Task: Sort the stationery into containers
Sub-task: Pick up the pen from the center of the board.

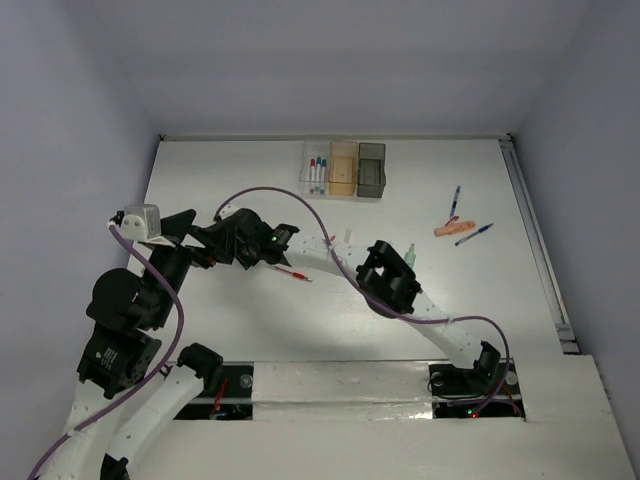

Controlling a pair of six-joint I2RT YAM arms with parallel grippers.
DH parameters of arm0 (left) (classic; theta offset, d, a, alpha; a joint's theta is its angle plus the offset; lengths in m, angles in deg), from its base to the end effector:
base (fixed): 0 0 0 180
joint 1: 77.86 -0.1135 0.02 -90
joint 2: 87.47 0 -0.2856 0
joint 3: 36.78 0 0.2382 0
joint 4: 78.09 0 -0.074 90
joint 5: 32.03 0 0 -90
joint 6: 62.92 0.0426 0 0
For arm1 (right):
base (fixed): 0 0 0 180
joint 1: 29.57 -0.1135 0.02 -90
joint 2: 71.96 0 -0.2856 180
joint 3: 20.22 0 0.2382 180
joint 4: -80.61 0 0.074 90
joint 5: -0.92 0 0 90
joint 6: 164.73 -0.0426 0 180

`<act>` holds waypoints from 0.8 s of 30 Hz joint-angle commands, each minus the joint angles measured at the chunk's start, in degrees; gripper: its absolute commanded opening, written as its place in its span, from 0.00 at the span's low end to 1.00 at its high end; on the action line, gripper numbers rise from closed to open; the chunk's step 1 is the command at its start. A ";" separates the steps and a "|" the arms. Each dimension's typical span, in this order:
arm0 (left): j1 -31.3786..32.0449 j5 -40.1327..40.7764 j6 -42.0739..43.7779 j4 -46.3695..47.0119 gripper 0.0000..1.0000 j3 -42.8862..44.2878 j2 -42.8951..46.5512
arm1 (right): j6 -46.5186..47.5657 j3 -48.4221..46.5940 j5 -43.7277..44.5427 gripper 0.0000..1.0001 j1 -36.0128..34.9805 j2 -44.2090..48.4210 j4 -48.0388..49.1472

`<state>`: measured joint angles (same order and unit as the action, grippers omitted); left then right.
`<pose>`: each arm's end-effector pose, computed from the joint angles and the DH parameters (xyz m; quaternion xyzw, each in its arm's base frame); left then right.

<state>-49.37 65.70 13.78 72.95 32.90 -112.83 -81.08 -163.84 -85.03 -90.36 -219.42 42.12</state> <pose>0.0418 -0.0161 0.4330 0.0268 0.6067 -0.2448 0.7558 0.2879 0.5088 0.1727 -0.4054 0.8194 0.1964 0.3544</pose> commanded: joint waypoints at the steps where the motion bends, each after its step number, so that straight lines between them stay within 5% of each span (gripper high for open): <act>1: 0.25 1.94 0.56 2.68 0.99 0.37 -0.30 | -1.38 1.33 -2.56 0.36 -1.26 2.61 0.96; 5: 0.25 2.64 0.73 2.51 0.99 0.37 -0.30 | -2.52 1.24 -3.17 0.16 -1.26 2.61 3.77; 11: 0.25 5.98 0.82 2.42 0.99 -0.16 -0.30 | -7.09 4.04 -1.60 0.00 -1.26 6.65 13.34; 18: 0.25 8.36 -0.93 2.15 0.99 -0.16 -1.61 | -8.16 21.78 3.85 0.00 -1.26 23.69 30.91; 24: 0.25 4.85 -3.04 3.82 0.99 1.16 -4.77 | -7.45 38.93 6.30 0.00 -0.73 39.16 31.21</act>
<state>-49.37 72.39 12.38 73.01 32.57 -115.28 -88.58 -129.89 -81.92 -91.10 -187.16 67.93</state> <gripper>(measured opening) 0.989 0.297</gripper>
